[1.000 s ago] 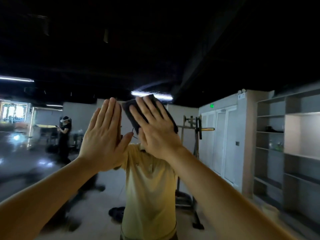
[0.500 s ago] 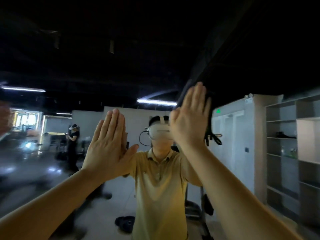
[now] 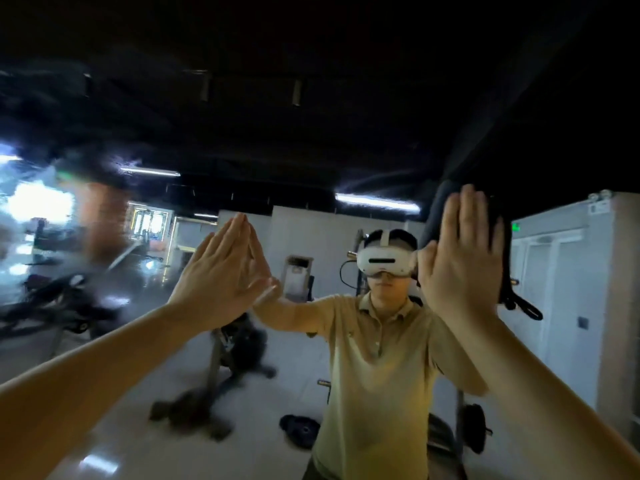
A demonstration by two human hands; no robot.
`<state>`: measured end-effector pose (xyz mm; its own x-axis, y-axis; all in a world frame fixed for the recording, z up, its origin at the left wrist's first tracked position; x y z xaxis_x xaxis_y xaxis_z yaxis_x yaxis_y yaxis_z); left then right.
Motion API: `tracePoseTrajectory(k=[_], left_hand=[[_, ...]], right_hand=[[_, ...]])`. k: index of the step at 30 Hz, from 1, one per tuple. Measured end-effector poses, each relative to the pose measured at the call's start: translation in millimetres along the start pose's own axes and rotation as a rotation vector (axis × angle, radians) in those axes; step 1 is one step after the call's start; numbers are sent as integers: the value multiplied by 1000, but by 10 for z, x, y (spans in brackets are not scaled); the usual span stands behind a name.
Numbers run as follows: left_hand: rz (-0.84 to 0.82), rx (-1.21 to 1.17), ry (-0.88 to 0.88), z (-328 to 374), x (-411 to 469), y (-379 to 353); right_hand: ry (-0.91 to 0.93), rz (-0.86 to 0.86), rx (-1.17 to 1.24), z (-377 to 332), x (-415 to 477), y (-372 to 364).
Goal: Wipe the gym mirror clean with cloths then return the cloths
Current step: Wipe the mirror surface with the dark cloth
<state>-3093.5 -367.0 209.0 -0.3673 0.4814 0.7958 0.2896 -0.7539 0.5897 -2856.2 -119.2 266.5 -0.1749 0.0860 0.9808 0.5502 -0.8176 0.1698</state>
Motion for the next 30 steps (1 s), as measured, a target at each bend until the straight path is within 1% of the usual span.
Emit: tracePoseTrajectory(k=[3, 5, 7, 9, 13, 15, 17, 18, 19, 21, 24, 27, 29, 30], left_hand=[[-25, -53, -36, -95, 18, 45], [-29, -110, -83, -215, 28, 87], [19, -145, -167, -370, 38, 124], [103, -154, -223, -545, 32, 159], [223, -194, -234, -938, 60, 234], [303, -239, -224, -1110, 95, 248], [386, -298, -197, -1233, 123, 222], [410, -319, -191, -1271, 133, 188], [425, -319, -202, -1291, 144, 142], [426, -257, -235, -1303, 170, 19], [365, -128, -234, -1258, 232, -215], [377, -110, -225, -1232, 297, -360], [381, -115, -236, -1252, 317, -366], [371, -112, -244, -1267, 315, -352]], right_hand=[[-120, -7, 8, -321, 199, 30], [-101, 8, 3, -693, 289, 39], [-21, 21, -20, -1124, 351, 18], [69, 47, -12, -1601, 415, 10], [220, 84, 43, -2610, 424, 28], [397, 45, 38, -3055, 290, 42], [609, 2, -16, -3280, 119, 45], [658, -10, -38, -3264, 84, 42], [655, -9, -56, -3168, 100, 46], [523, -19, -93, -2815, 222, 50], [209, -48, -122, -2002, 361, 47], [-73, -87, -77, -1261, 267, 67], [-262, -85, -21, -1098, 137, 74], [-335, -81, 0, -1156, 58, 71]])
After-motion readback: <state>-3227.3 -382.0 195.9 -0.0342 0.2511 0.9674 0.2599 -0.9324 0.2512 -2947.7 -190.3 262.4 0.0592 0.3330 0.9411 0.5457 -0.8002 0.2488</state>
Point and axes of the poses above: each hand's wrist, its own x-axis towards the middle knuckle, its own y-axis out of the back of the hand, z = x × y, the point moved 1 cm from there along x, towards the middle knuckle, and after that the axes turned 11 degrees about -x, right-handed, at the moved point
